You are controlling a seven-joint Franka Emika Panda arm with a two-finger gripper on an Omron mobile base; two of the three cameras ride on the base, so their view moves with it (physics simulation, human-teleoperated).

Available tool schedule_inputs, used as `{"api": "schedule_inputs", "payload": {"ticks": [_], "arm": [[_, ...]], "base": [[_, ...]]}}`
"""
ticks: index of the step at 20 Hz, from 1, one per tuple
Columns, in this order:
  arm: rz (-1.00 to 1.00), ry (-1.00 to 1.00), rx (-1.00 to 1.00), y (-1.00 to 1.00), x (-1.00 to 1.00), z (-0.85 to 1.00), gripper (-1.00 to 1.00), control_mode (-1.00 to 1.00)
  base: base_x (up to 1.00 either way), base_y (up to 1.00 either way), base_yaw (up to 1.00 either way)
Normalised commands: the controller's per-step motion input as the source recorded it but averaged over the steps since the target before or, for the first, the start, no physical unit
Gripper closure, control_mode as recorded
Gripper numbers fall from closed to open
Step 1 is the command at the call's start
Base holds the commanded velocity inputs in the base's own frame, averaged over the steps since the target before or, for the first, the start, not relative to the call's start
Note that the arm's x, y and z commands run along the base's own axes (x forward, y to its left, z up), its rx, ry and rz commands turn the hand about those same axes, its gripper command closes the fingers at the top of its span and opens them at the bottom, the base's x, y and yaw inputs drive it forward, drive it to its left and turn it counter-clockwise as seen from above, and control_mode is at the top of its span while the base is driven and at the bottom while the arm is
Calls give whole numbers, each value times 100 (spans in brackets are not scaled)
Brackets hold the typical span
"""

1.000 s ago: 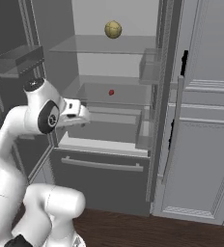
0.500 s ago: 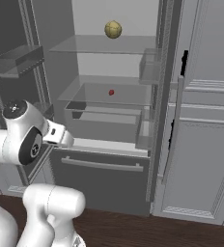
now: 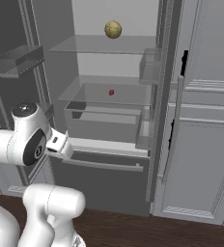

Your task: Take the strawberry from the fridge and place it on top of the pancake, located on the dining counter.

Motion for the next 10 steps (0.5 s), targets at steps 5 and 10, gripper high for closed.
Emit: {"api": "schedule_inputs", "payload": {"ticks": [5, 10], "arm": [[0, -1, -21, -9, -10, -32, -100, -100], [1, 0, -1, -3, 0, 0, -100, -100]], "base": [[0, 0, 0], [0, 0, 0]]}}
